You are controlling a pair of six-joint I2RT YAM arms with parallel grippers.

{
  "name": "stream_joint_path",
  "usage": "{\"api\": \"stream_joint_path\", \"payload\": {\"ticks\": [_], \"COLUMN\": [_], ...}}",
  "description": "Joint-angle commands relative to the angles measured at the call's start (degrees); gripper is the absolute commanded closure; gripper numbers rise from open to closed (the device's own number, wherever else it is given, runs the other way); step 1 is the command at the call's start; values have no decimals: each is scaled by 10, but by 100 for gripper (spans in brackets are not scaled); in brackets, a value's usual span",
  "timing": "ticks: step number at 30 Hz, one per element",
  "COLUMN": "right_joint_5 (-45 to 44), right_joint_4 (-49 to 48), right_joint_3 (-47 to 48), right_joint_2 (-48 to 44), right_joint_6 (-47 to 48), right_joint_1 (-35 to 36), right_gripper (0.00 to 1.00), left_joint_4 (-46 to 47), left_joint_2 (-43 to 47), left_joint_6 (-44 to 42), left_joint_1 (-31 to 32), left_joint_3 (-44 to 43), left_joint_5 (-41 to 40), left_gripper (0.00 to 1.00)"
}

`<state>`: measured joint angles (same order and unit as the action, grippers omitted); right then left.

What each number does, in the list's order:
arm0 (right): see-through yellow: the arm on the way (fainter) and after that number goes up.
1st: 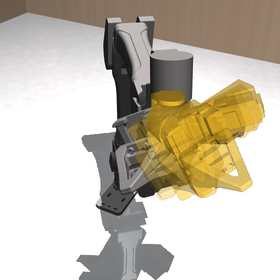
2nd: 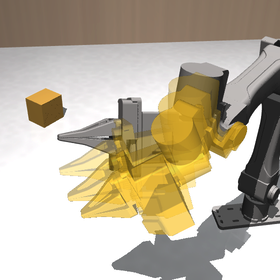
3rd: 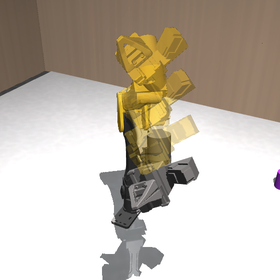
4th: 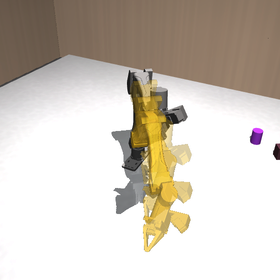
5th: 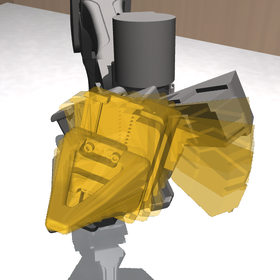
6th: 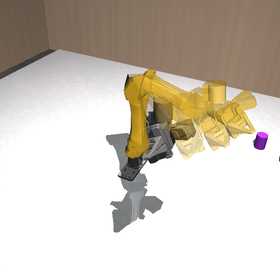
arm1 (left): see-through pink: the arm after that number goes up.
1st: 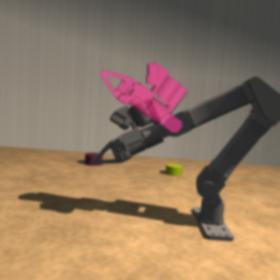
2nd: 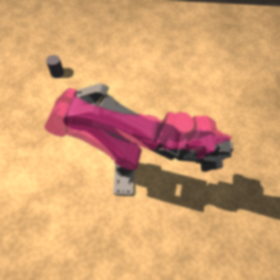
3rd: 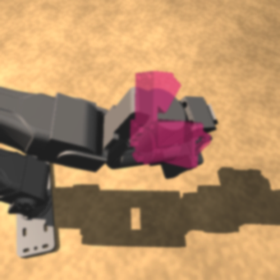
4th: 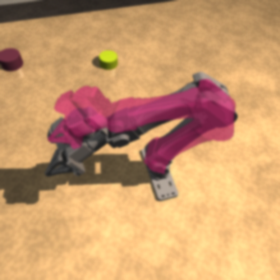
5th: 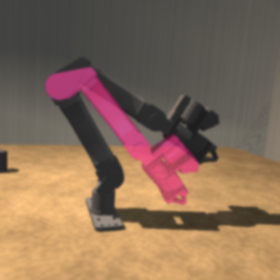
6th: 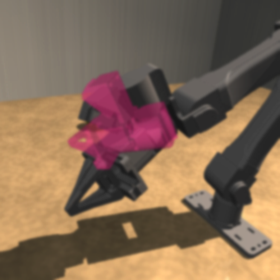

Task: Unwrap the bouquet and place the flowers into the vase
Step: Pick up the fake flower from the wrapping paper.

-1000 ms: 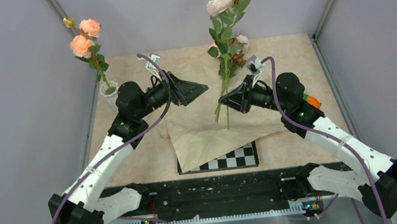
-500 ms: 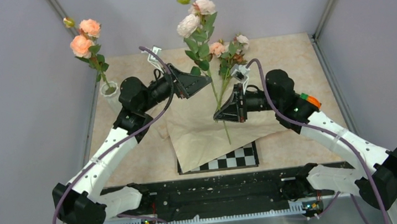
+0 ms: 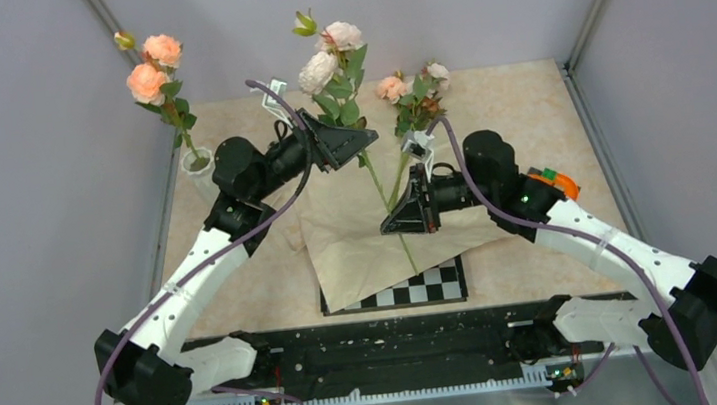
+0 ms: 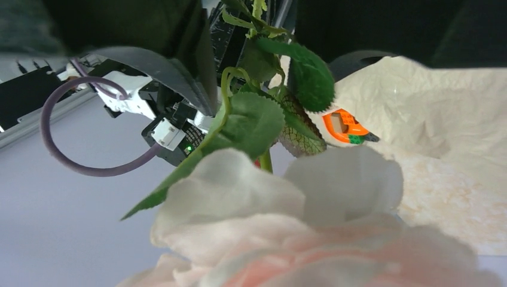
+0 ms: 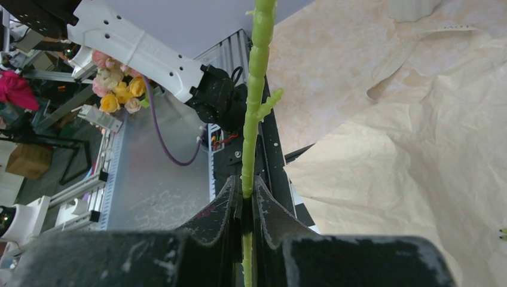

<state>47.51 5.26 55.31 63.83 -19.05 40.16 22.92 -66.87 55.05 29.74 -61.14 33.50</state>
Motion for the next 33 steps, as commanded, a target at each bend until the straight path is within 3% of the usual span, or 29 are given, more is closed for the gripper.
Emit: {"api": "stream_joint_path", "payload": {"ticks": [1,9,13,21,22,24,26,28,33], "right_joint_5": [3,-10,-13,-33,-36,-46,-64,-80,-189], "right_joint_4": [-11,-22,-26,-21,-19,-18,-18,-15,14], "right_joint_3": [32,29,27,34,34,32,28,25,20], "right_joint_2": [4,2,2,0,-1,-5,-11,-21,-55], "right_joint_6": [18,16,14,12,12,13,16,21,30], "right_joint_1": [12,12,13,12,12,12,12,12,11], "right_gripper": [100,100,100,100,95,65,44,34,25], "left_joint_4": [10,-21,-35,-60,-67,-80,-96,-126,-245], "left_joint_2": [15,24,27,27,27,26,27,29,40], "left_joint_6": [-12,-35,-45,-70,-77,-95,-130,-168,-300], "left_joint_1": [2,2,2,1,1,0,-5,-16,-52], "left_joint_3": [-20,-23,-26,-37,-40,-48,-57,-71,-124], "left_joint_5": [-9,-20,-23,-23,-23,-18,-9,3,26], "left_gripper": [54,80,99,100,100,100,100,100,100]}}
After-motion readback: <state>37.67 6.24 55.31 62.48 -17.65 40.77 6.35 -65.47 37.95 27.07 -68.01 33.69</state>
